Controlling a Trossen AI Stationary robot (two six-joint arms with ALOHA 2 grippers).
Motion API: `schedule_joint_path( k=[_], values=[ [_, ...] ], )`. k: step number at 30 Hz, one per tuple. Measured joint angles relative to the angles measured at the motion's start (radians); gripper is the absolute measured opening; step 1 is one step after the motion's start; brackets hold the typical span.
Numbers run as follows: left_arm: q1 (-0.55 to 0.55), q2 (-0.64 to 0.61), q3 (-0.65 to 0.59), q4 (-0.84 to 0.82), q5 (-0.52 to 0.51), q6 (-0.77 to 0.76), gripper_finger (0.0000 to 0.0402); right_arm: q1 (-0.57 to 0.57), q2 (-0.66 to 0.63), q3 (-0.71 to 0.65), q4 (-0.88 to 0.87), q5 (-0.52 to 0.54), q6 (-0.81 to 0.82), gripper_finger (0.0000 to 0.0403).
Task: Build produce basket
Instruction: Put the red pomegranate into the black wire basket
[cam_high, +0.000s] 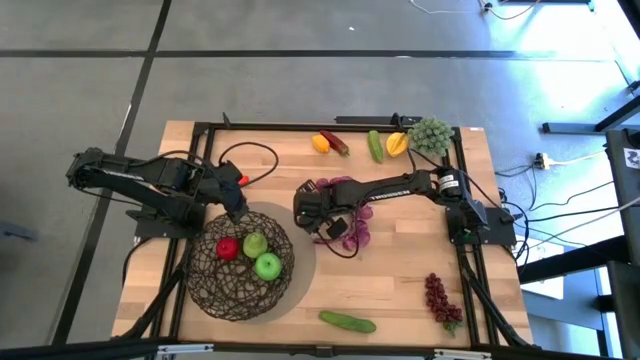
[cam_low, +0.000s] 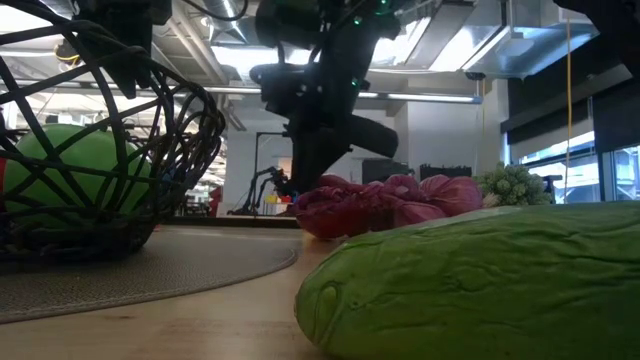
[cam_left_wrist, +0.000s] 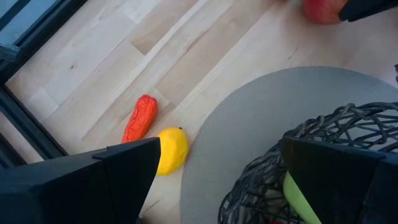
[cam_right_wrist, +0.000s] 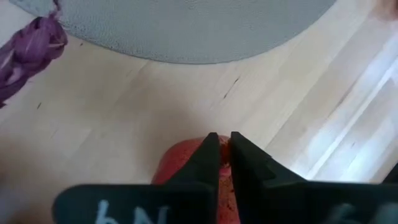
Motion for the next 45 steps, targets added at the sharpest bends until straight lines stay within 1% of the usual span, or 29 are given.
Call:
schedule_joint_path(
  k=[3, 7, 12, 16, 20, 26, 34, 42, 45],
  values=[
    [0.000, 0.000, 0.000, 0.000, 0.001, 0.003, 0.0324, 0.000, 0.000, 0.009, -0.006, 0.000, 0.003, 0.0012],
    [-0.001, 0.000, 0.000, 0.000, 0.002, 0.004, 0.0324, 0.000, 0.000, 0.026, -0.015, -0.001, 0.056, 0.0002],
    [-0.003, 0.000, 0.000, 0.000, 0.004, 0.004, 0.0324, 0.000, 0.000, 0.055, -0.024, -0.026, 0.113, 0.0001],
    [-0.003, 0.000, 0.000, 0.000, 0.011, 0.004, 0.0324, 0.000, 0.000, 0.079, -0.052, -0.025, 0.137, 0.0001],
    [-0.003, 0.000, 0.000, 0.000, 0.011, 0.004, 0.0324, 0.000, 0.000, 0.121, -0.092, -0.025, 0.209, 0.0000],
    [-0.003, 0.000, 0.000, 0.000, 0.012, 0.006, 0.0324, 0.000, 0.000, 0.211, -0.147, -0.024, 0.343, 0.0000],
    [-0.019, 0.000, 0.000, -0.002, 0.011, 0.082, 0.0324, 0.001, 0.002, 0.351, -0.187, -0.006, 0.498, 0.0000],
    [-0.081, -0.020, 0.000, -0.001, 0.003, 0.207, 0.0324, 0.005, 0.002, 0.520, -0.223, 0.022, 0.640, 0.0000],
    [-0.114, -0.050, 0.000, 0.000, 0.003, 0.215, 0.0324, 0.018, 0.002, 0.577, -0.217, 0.023, 0.668, 0.0000]
  ],
)
